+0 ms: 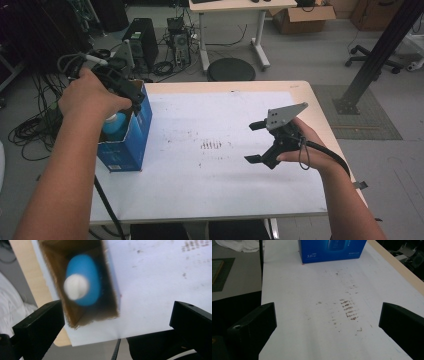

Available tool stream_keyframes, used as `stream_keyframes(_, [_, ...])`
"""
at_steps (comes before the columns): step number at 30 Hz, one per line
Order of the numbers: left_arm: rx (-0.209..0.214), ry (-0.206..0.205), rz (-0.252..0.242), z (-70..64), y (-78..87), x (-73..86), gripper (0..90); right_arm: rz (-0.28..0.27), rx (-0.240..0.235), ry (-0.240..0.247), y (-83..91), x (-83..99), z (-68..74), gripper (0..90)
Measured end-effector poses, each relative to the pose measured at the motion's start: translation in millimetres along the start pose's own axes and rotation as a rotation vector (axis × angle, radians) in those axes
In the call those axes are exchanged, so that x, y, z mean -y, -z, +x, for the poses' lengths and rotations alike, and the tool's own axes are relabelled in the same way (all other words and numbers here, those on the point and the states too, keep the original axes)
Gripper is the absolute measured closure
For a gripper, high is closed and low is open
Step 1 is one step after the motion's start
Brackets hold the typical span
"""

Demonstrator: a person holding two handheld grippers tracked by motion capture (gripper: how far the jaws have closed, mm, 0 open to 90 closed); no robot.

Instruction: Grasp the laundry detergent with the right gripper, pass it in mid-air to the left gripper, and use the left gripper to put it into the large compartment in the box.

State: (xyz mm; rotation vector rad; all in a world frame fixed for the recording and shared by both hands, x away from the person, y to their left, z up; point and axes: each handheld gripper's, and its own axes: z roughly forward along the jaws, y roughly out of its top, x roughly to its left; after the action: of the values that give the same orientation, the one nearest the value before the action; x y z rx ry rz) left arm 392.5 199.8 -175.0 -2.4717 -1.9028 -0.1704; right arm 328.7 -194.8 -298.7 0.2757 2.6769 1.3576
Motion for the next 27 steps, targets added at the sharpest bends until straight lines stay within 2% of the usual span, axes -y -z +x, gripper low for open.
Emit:
stream_keyframes(1, [0.010, -0.018, -0.007, -4.3, 2.4, -1.2, 0.3, 0.002, -0.001, 0.001, 0.7, -0.4, -0.3, 1.5])
stream_keyframes(2, [0.020, -0.056, -0.011, -9.8, 5.1, -3.0, 0.2, 0.008, -0.001, 0.002, 1.7, -1.1, -0.8, 1.5])
stream_keyframes(4, [0.029, -0.105, -0.026, -20.0, 8.6, -5.4, 0.2, 0.021, 0.005, 0.005, 4.0, -3.0, -1.9, 1.5])
stream_keyframes(6, [0.040, -0.176, -0.044, -30.8, 11.9, -7.7, 0.2, 0.036, 0.008, 0.012, 7.4, -6.1, -3.8, 1.5])
stream_keyframes(7, [0.044, -0.198, -0.048, -34.7, 12.7, -8.4, 0.2, 0.045, 0.011, 0.016, 9.0, -7.6, -4.7, 1.5])
stream_keyframes(8, [0.047, -0.246, -0.055, -41.7, 13.6, -9.6, 0.2, 0.050, 0.013, 0.017, 10.2, -8.9, -5.4, 1.5])
stream_keyframes(11, [0.067, -0.339, -0.064, -55.5, 14.7, -11.3, 0.2, 0.073, 0.020, 0.024, 14.8, -14.2, -8.0, 1.5])
stream_keyframes(15, [0.088, -0.448, -0.072, -71.9, 13.4, -11.5, 0.2, 0.104, 0.024, 0.036, 18.1, -20.5, -10.5, 1.4])
stream_keyframes(16, [0.090, -0.497, -0.070, -76.3, 13.0, -11.2, 0.2, 0.114, 0.024, 0.042, 18.3, -22.2, -11.2, 1.5])
stream_keyframes(17, [0.091, -0.517, -0.067, -79.2, 12.8, -10.9, 0.2, 0.127, 0.028, 0.042, 18.5, -24.4, -11.7, 1.5])
stream_keyframes(19, [0.089, -0.621, -0.063, -87.8, 10.5, -9.3, 0.2, 0.144, 0.028, 0.044, 18.0, -27.4, -12.0, 1.5])
stream_keyframes(22, [0.069, -0.749, -0.046, -99.4, 5.4, -5.9, 0.2, 0.176, 0.022, 0.056, 15.7, -30.4, -11.8, 1.7])
stream_keyframes(24, [0.059, -0.808, -0.044, -105.6, 1.5, -4.1, 0.2, 0.199, 0.018, 0.064, 14.3, -31.2, -12.4, 1.9])
stream_keyframes(27, [0.070, -0.848, -0.041, -110.8, -3.8, -3.2, 0.2, 0.241, 0.017, 0.068, 12.0, -31.7, -14.0, 2.0])
